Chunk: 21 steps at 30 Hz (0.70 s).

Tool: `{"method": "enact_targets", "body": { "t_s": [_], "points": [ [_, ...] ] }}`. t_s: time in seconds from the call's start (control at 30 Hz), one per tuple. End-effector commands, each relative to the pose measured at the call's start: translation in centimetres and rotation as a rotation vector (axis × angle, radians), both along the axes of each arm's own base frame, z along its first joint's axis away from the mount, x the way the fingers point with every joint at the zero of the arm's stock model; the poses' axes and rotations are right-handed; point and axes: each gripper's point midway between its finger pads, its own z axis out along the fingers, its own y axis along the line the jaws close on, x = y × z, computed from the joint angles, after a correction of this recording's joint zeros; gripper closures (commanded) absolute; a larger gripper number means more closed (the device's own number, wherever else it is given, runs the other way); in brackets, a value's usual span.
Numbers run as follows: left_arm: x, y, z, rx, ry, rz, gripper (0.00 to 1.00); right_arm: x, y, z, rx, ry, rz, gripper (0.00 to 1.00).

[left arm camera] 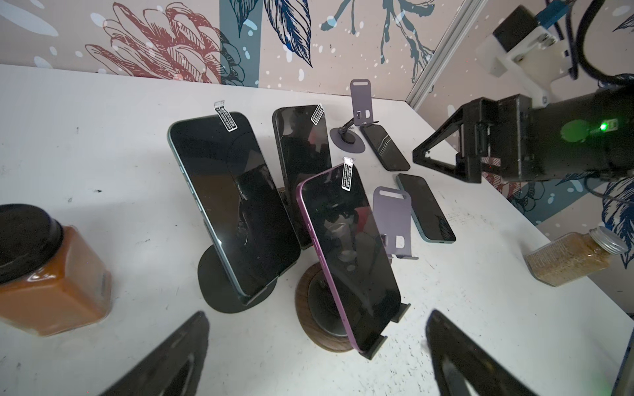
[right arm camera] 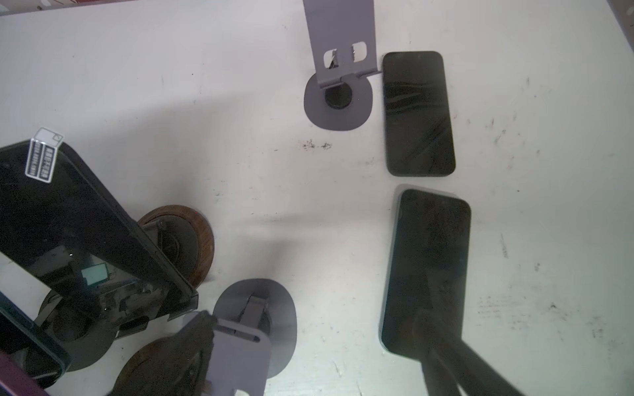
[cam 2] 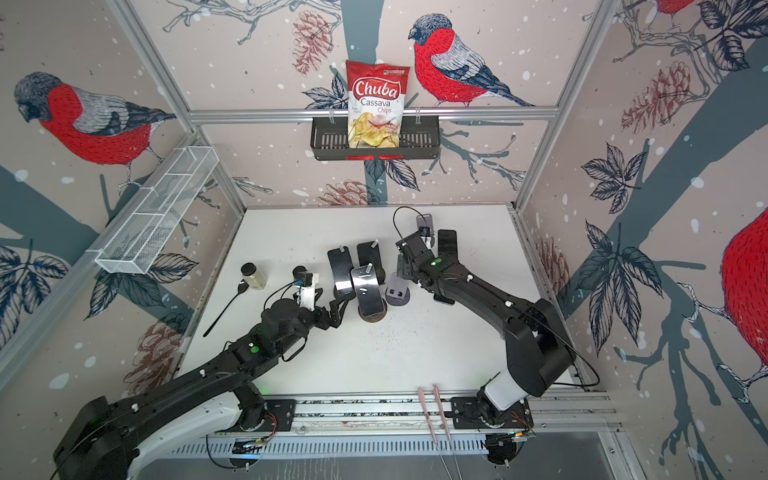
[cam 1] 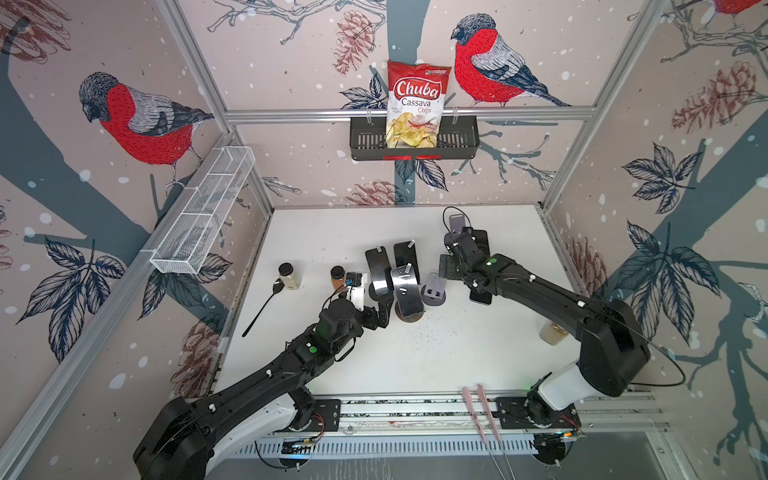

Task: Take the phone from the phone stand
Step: 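Move the right gripper back to the empty grey stand in the row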

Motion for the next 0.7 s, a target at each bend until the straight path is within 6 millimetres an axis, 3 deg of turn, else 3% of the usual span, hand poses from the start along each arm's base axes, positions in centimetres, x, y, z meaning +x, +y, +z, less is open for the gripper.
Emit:
{"method": "enact_targets", "body": {
  "t_s": [0.0,0.23,0.67],
  "points": [
    [-0.1,-0.2,0.5,-0.014,-0.007,-0.011,0.03,-0.2,1.5,-0.5,0.038,0.005,-0.007,0.07],
    [-0.2,0.0,0.4,-0.025,-0.015,-0.006,0.03,-0.3,3.7,-1.4,0.032,0.025,0.023,0.07],
    [-0.3,0.2,0.1,-0.014,-0.015,-0.004,0.03,-0.5,5.0,-4.8,-0.004,0.100,0.028,0.09]
  ]
}}
